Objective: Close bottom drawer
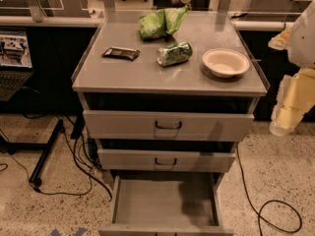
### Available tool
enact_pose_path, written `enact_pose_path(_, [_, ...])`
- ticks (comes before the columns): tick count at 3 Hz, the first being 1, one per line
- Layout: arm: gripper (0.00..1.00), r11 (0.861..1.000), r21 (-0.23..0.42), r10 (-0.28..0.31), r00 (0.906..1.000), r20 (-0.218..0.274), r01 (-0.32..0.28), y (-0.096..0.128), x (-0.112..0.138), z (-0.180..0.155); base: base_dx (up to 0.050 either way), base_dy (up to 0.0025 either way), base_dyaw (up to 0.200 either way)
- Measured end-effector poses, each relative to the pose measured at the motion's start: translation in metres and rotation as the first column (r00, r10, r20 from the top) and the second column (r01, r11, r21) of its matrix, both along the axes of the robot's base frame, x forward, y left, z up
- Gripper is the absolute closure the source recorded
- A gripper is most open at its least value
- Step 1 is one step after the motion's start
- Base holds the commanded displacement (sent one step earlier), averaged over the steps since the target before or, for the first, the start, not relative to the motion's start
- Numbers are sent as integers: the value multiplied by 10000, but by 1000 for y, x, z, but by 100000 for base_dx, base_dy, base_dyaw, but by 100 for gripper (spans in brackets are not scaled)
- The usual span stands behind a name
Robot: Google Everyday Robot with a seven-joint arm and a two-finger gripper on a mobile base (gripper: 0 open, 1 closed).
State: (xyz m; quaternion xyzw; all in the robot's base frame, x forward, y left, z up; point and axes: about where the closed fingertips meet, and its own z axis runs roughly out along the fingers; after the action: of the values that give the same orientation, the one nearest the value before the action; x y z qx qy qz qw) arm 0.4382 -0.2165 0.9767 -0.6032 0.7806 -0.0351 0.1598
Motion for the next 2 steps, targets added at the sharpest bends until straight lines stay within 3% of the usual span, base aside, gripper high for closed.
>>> enact_pose_path(1, [0,10000,0,0,10000,0,0,0,0,0,-5000,0,3])
enact_pose_path(2, [0,10000,0,0,10000,0,0,0,0,0,0,0,0])
